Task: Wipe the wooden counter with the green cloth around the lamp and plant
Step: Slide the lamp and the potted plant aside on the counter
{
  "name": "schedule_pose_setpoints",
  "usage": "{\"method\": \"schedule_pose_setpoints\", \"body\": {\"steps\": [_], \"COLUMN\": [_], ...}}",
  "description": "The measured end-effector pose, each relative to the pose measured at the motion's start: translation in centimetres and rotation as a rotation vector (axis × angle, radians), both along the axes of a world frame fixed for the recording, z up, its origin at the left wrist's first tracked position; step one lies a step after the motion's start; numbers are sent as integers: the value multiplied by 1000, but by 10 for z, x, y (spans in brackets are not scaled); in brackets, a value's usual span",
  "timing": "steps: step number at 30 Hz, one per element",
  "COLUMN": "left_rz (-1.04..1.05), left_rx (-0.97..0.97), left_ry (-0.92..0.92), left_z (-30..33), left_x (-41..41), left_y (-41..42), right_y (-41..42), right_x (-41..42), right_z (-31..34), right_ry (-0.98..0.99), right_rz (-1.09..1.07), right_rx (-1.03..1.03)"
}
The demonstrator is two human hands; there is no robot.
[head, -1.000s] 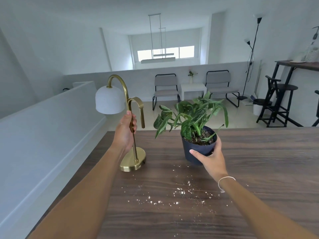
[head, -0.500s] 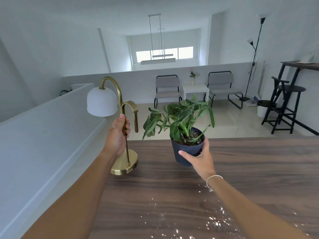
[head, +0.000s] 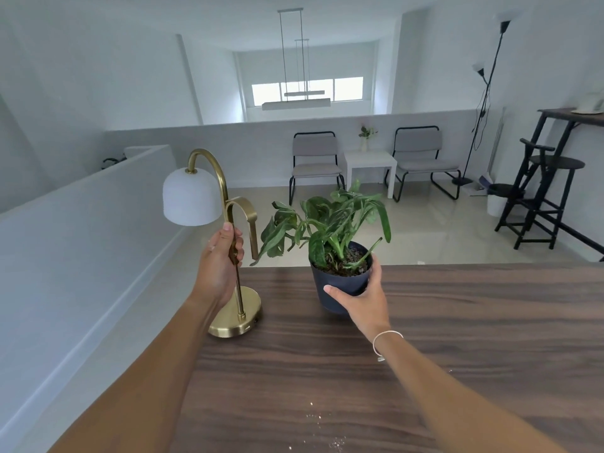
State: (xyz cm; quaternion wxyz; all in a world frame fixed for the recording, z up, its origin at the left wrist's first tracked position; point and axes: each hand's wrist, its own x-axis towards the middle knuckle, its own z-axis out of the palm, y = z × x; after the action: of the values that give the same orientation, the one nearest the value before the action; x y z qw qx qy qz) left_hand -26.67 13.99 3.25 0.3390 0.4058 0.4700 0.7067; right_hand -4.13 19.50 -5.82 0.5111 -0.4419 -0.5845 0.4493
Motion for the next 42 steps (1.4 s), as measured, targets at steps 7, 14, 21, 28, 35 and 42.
{"method": "schedule_pose_setpoints", "body": {"steps": [7,14,21,28,35,42], "left_rz": [-9,-28,-42,-8,48,108], "left_rx": [16,39,40,1,-137,-224], "left_ry": [-20,-16,2,-4,115,114], "left_z": [-3,-6,-10,-10,-12,-9], "left_x": [-12,-19,-24,-24,-23,-7], "left_y": [5,9,12,9,-2,-41], "right_y": [4,11,13,7,-6,-37], "right_x": [-18,-28,-31,-30,-15,8], "right_z": [-13,-16,-17,-13,-4,11], "right_ry": [0,4,-4,-9,-49,-154], "right_rz": [18,28,31,47,59,0], "right_rx": [-20,-14,-9,-28,-51,-34]}}
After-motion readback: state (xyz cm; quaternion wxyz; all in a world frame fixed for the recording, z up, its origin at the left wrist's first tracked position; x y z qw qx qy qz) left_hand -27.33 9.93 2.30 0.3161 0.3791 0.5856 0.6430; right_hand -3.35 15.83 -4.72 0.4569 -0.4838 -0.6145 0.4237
